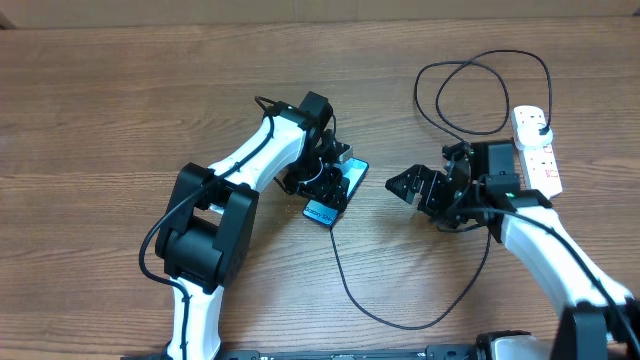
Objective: Plug charger to phone and switch on socket
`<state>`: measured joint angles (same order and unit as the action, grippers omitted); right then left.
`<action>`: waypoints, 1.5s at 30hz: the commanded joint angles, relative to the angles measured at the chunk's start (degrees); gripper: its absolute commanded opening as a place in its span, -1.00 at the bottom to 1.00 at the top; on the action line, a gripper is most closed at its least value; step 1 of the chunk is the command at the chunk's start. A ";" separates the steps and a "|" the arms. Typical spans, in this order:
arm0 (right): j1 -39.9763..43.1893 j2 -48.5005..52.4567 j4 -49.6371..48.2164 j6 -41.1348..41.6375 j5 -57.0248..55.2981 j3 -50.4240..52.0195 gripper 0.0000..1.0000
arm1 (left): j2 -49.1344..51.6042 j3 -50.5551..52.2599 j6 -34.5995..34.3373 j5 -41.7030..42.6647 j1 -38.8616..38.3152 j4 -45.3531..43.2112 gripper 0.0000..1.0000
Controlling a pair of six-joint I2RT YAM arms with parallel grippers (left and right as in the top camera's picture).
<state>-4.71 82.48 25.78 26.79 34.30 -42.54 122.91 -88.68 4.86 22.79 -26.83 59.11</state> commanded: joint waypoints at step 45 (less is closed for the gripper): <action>-12.87 17.84 -28.30 21.73 -4.61 -0.66 -0.27 | 3.37 1.97 5.44 13.29 -0.63 -1.07 0.50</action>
<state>-17.04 99.90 -2.15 48.40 30.04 -43.07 124.20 -88.03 9.04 35.20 -26.92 58.46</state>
